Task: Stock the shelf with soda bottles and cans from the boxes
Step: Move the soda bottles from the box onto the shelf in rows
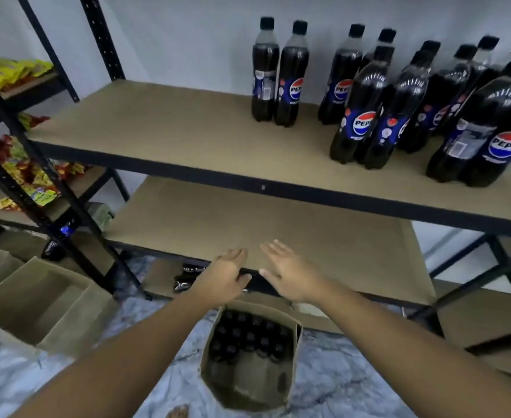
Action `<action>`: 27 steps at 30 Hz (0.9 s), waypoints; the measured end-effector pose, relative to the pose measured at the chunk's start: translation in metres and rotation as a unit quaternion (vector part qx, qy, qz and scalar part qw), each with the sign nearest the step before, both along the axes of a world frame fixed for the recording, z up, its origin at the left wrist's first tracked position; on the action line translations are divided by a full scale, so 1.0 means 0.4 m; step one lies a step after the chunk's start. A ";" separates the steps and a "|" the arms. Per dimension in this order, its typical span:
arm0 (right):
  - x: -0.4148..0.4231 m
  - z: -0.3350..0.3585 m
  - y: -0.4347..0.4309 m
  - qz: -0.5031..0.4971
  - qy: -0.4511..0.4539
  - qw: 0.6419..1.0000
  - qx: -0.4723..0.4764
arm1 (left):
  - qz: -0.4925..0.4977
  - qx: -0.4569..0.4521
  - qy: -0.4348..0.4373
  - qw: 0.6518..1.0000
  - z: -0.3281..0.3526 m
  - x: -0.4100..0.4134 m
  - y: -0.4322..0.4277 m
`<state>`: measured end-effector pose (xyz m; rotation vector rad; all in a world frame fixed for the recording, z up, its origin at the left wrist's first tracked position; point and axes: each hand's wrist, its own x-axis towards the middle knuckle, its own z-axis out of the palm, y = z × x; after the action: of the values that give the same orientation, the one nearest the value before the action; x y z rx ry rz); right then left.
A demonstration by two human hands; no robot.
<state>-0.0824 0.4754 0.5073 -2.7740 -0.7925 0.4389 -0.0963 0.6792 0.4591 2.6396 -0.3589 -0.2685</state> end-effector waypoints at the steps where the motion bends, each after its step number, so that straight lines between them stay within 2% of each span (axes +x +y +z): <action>1: -0.015 -0.036 0.007 -0.003 0.008 1.000 -0.013 | -0.008 0.009 0.019 1.000 -0.036 -0.012 0.014; 6: -0.093 -0.237 0.063 -0.055 0.096 0.993 -0.038 | -0.004 0.012 0.126 0.992 -0.219 -0.080 0.109; 11: -0.176 -0.480 0.114 -0.112 0.227 0.967 -0.038 | 0.039 -0.016 0.212 0.976 -0.422 -0.158 0.189; 16: -0.251 -0.771 0.169 -0.188 0.277 0.942 -0.016 | 0.063 -0.019 0.296 0.953 -0.693 -0.211 0.223; 22: -0.222 -1.151 0.207 -0.233 0.308 0.922 0.007 | 0.136 -0.033 0.344 0.929 -1.101 -0.211 0.203; 27: -0.177 -1.417 0.228 -0.274 0.321 0.905 0.048 | 0.284 -0.111 0.362 0.881 -1.346 -0.195 0.166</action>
<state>-0.1531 0.5664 -0.0593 -2.3565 0.1171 1.0617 -0.1744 0.7457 -0.0793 2.0927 0.5869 -0.9015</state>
